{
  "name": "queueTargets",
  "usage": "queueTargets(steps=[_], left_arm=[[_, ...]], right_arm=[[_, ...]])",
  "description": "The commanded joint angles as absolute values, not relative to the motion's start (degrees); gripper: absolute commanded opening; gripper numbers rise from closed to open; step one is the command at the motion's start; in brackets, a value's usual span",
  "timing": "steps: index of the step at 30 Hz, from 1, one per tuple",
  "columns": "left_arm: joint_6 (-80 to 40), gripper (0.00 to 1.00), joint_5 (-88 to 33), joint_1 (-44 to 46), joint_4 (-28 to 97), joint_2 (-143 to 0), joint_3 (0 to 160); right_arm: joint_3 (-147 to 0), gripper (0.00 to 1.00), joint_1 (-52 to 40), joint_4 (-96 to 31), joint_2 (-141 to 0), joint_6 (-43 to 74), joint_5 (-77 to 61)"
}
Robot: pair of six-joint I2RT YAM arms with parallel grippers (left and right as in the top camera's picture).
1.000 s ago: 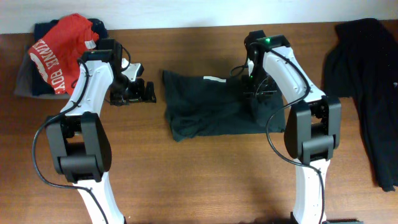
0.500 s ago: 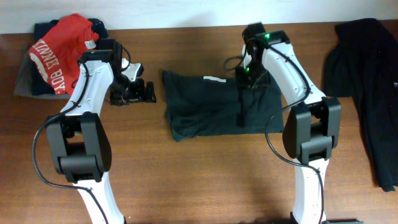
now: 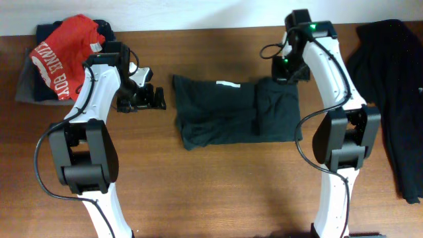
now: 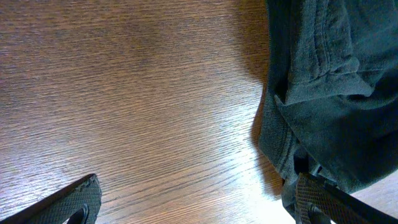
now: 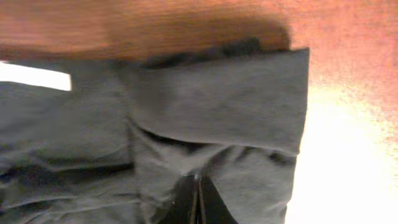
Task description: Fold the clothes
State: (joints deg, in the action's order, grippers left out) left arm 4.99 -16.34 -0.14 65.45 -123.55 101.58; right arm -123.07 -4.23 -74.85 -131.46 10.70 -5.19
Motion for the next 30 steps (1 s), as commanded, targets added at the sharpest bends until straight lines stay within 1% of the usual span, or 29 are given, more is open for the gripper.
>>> queueTargets(steps=[1,13,18,21,23,28,29,30], left_arm=[[6.11,0.99,-17.17,-0.54,65.52,-123.20,102.69],[6.11,0.99,-17.17,-0.54,65.52,-123.20,102.69],[6.11,0.99,-17.17,-0.54,65.54,-123.20,102.69],[6.11,0.99,-17.17,-0.54,65.54,-123.20,102.67],[6.11,0.99,-17.17,-0.54,65.54,-123.20,102.67],[6.11,0.99,-17.17,-0.54,65.54,-123.20,102.67],[6.11,0.99,-17.17,-0.54,65.54,-123.20,102.69],[6.11,0.99,-17.17,-0.54,65.56,-123.20,102.69]], right_arm=[[-118.89,0.04,-4.84,-72.29,-131.68,11.05,-4.78],[-106.98,0.04,-4.95,-50.41,-133.38,14.04,-10.17],[-106.50,0.04,-4.95,-45.52,-134.30,14.02,-12.88],[-109.21,0.04,-4.73,-47.07,-133.27,13.98,-12.88],[-112.29,0.04,-4.67,-50.43,-132.03,13.80,-12.88],[-124.31,0.04,-4.36,-66.17,-129.16,12.69,-12.91],[-126.52,0.05,-4.36,-69.41,-128.86,11.44,-12.91],[-128.68,0.09,-4.38,-72.84,-128.60,9.91,-12.91]])
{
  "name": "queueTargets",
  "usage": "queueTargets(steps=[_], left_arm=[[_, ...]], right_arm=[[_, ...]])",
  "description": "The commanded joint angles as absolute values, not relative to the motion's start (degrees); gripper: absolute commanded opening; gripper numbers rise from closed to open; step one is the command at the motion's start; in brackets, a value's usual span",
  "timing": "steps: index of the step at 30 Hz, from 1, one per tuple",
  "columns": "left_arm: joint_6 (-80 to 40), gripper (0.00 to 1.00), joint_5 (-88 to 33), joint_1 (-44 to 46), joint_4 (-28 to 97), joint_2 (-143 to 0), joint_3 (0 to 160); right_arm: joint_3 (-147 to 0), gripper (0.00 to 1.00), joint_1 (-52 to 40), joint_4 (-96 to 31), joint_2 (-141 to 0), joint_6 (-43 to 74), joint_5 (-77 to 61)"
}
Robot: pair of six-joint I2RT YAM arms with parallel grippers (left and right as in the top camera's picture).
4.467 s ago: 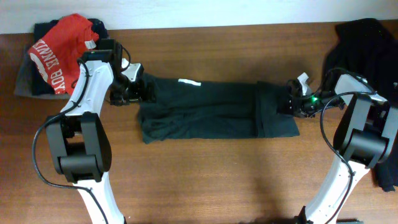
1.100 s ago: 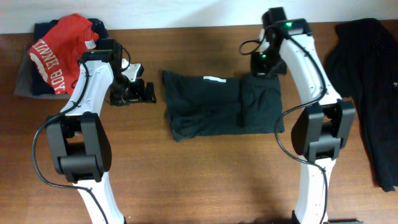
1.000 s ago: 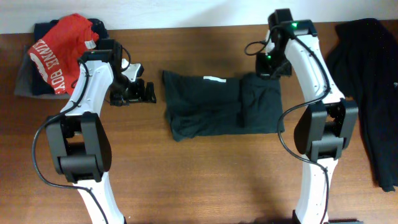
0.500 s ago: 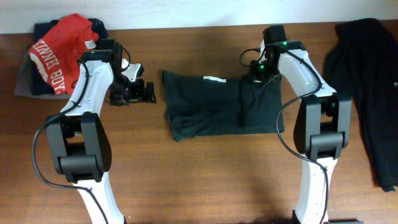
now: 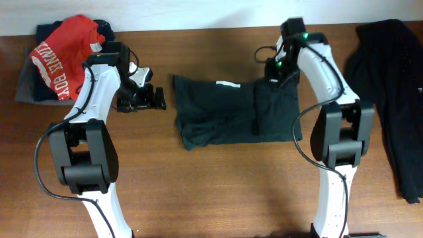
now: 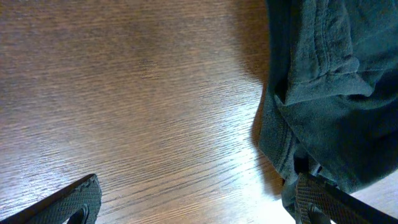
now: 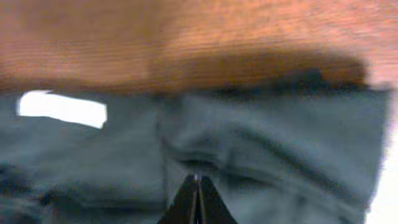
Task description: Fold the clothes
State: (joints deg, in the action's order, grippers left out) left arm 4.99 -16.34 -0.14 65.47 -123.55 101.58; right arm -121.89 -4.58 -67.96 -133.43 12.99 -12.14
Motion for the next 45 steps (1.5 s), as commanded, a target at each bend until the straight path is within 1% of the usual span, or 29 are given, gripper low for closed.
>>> queueTargets(steps=[1,3,6,9,13,18,23,28,35,39,45], left_arm=[[6.11,0.99,-17.17,-0.54,65.56,-123.20,102.67],[6.11,0.99,-17.17,-0.54,65.54,-123.20,102.67],[6.11,0.99,-17.17,-0.54,65.54,-123.20,102.69],[6.11,0.99,-17.19,-0.54,65.54,-123.20,102.69],[6.11,0.99,-17.19,-0.54,65.54,-123.20,102.67],[6.11,0.99,-17.17,-0.54,65.54,-123.20,102.69],[6.11,0.99,-17.17,-0.54,65.52,-123.20,102.67],[6.11,0.99,-17.17,-0.54,65.34,-123.20,102.67],[6.11,0.99,-17.19,-0.54,65.34,-123.20,102.67],[6.11,0.99,-17.17,-0.54,65.34,-123.20,102.69],[6.11,0.99,-17.19,-0.54,65.36,-123.20,102.67]], right_arm=[[-130.58,0.13,-4.45,-76.36,-128.60,8.75,-12.91],[-131.94,0.18,-4.47,-81.54,-128.60,6.98,-12.88],[-130.41,0.18,-4.47,-85.95,-128.90,4.67,-12.29],[-126.30,0.18,-4.47,-86.63,-128.95,4.73,-11.42],[-117.97,0.13,-4.54,-84.31,-128.95,4.93,-12.97],[-106.59,0.05,-4.54,-77.01,-128.95,4.93,-17.21],[-99.50,0.04,-4.54,-75.81,-128.95,4.91,-20.58],[-99.18,0.04,-4.47,-76.49,-128.29,4.95,-21.54],[-103.35,0.04,-4.40,-75.31,-124.62,4.84,-23.33],[-103.46,0.09,-4.38,-70.43,-124.92,4.91,-23.40],[-103.00,0.12,-4.43,-67.64,-127.15,4.93,-23.40]])
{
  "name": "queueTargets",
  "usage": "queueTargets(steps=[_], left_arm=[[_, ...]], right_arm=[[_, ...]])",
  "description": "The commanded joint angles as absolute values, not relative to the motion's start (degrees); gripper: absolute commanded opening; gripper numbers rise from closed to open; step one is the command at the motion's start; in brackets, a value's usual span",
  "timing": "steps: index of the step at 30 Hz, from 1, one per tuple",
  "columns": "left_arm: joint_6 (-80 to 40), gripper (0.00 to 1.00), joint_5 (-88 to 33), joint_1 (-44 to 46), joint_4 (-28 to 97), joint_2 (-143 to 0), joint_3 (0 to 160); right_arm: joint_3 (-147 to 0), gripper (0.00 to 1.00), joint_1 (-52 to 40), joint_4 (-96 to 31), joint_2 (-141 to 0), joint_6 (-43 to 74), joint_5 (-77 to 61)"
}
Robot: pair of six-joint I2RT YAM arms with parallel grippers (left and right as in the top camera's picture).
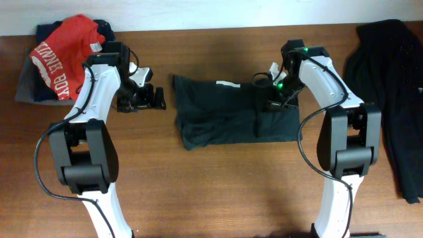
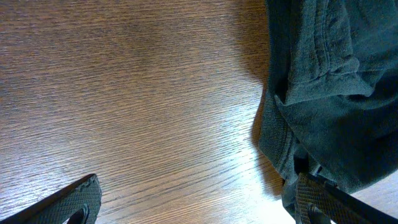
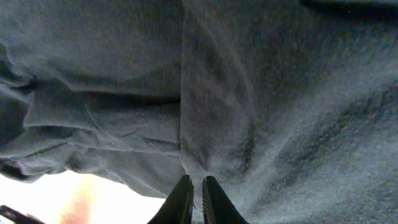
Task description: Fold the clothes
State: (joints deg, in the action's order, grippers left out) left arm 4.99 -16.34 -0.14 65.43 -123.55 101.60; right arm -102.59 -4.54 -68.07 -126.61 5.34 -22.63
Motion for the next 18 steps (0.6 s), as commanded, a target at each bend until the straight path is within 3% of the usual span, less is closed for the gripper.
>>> queueTargets(steps=[1,6,16,18], left_arm=[[6.11,0.99,-17.17,-0.54,65.36,-123.20,102.69],[6.09,0.99,-17.19,-0.54,65.36,-123.20,102.69],[6.09,0.99,-17.30,-0.54,65.12,-123.20,102.45],[6.11,0.99,-19.35,-0.54,64.82,-123.22,102.08]], right_arm=[[-102.59,0.12,-4.45,-67.31,-127.76,4.91,-23.38],[-100.60,0.04,-4.69,-66.39,-130.67,4.86,-25.12],[-107.96,0.04,-4.67,-69.63,-126.78,4.86,-26.30],[-114.10,0.39,-3.62,-73.82,-125.25,4.71,-23.51]])
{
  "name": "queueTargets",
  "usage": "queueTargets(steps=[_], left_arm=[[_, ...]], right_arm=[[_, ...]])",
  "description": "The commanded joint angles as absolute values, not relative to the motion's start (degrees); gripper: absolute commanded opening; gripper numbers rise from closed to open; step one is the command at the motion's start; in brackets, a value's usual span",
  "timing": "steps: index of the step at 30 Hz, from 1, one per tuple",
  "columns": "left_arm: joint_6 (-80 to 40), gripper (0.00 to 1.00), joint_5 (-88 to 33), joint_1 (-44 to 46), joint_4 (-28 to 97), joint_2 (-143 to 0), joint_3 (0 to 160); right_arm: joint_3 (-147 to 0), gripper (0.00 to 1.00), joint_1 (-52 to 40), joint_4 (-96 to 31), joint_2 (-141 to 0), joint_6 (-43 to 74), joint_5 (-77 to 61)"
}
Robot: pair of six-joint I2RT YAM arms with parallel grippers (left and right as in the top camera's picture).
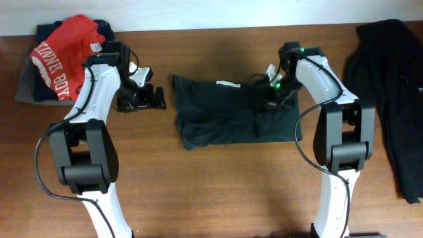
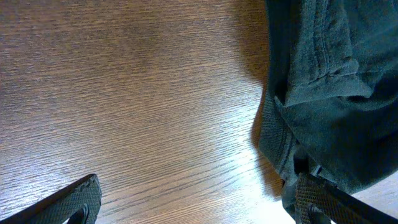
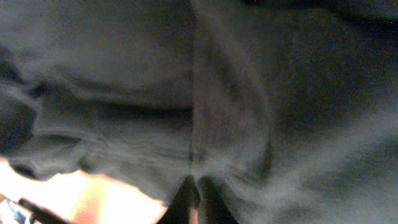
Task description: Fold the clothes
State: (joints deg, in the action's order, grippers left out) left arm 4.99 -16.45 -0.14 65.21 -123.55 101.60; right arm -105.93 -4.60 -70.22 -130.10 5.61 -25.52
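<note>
A dark green shirt (image 1: 225, 112) lies crumpled at the table's middle, its right part folded over, with a white label (image 1: 229, 84) at its far edge. My right gripper (image 1: 271, 99) is low on that folded part; in the right wrist view its gripper (image 3: 194, 193) has the fingers nearly together, pinching puckered cloth of the shirt (image 3: 249, 93). My left gripper (image 1: 157, 99) sits just left of the shirt. It stands open (image 2: 199, 208) over bare wood, with the right fingertip (image 2: 317, 199) at the shirt's hem (image 2: 280, 143).
A pile of clothes topped by a red printed shirt (image 1: 63, 56) lies at the far left corner. A black garment (image 1: 390, 86) hangs over the table's right side. Brown wooden tabletop (image 1: 218, 192) spreads in front of the shirt.
My right gripper has shifted slightly toward the shirt's far edge, and its fingers, then a little apart on the cloth, now pinch it. The left arm has not moved.
My right gripper was shut above the shirt's far right corner, then over the far edge near the label. Later it was down on the folded part with fingers slightly parted, and now it pinches the cloth there. The left gripper stayed open beside the shirt throughout.
</note>
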Motion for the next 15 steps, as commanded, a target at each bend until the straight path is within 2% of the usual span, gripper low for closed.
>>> queueTargets(steps=[1,2,3,4,5,15], left_arm=[[6.13,0.99,-20.58,-0.54,64.42,-123.22,101.89],[6.15,0.99,-22.72,-0.54,63.40,-123.22,101.45],[6.15,0.99,-23.90,-0.54,62.65,-123.22,101.12],[6.13,0.99,-24.97,-0.54,61.47,-123.31,100.60],[6.13,0.99,-25.78,-0.54,60.49,-123.33,100.12],[3.31,0.99,-32.21,-0.49,55.64,-127.46,96.36]], right_arm=[[-116.73,0.57,-3.18,-75.42,-124.97,4.69,-21.93],[-119.85,0.73,-2.50,-77.30,-124.84,4.69,-20.10],[-121.82,0.85,-2.09,-78.37,-124.84,4.69,-18.87],[-123.48,0.95,-1.63,-79.13,-124.84,4.71,-17.80],[-124.88,0.99,-1.02,-79.79,-124.84,4.69,-16.78],[-126.17,0.99,5.34,-81.06,-124.97,4.71,-15.35]])
